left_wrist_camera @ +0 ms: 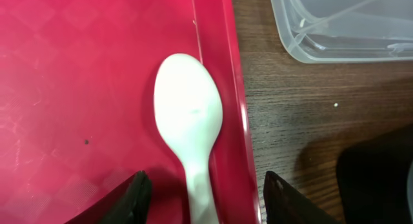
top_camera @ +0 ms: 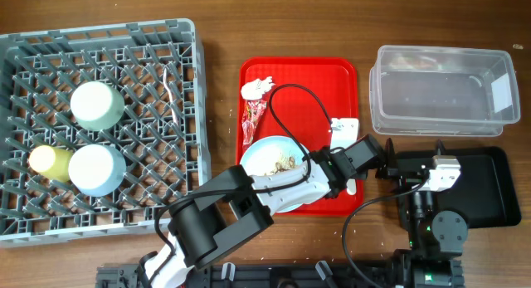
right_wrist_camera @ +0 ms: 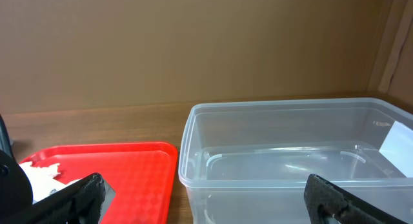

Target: Sort waste into correct bins and load items into the dishwasher rack

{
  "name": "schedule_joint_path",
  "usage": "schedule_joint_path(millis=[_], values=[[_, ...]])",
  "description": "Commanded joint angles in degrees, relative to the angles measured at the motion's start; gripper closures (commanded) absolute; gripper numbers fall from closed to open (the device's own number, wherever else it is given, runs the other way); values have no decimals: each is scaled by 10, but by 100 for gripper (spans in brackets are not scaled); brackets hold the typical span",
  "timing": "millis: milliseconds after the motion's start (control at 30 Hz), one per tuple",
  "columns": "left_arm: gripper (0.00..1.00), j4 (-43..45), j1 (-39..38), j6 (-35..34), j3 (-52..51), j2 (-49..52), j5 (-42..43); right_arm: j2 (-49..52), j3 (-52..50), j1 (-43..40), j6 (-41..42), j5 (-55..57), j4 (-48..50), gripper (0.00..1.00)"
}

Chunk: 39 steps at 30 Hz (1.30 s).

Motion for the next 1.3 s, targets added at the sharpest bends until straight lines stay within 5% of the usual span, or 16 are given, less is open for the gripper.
schedule_joint_path(millis=[0, 300, 667, 800, 1000, 1067, 1133, 1167, 1267], values=[[43, -32, 7, -1, -32, 51, 14, -2, 0, 1, -2, -5, 1, 0], [44, -70, 123, -1, -32, -75, 15, -2, 0, 1, -1, -5, 1, 0], [30, -157, 369, 134, -32, -494, 137, -2, 0, 1, -1, -5, 1, 0], [0, -308, 525, 132, -32, -623, 98, -2, 0, 1, -1, -5, 1, 0], [0, -478, 834, 131, -32, -709, 125, -2, 0, 1, 15, -22, 24, 0], [0, -504, 900, 131, -32, -709, 161, -2, 0, 2, 164, -157, 51, 0], [0, -520, 949, 132, -32, -701, 195, -2, 0, 1, 515, -410, 51, 0], [0, -528, 959, 132, -32, -695, 199, -2, 0, 1, 651, -415, 60, 0], [0, -548, 961, 132, -32, -679, 199, -2, 0, 2, 752, -411, 147, 0]])
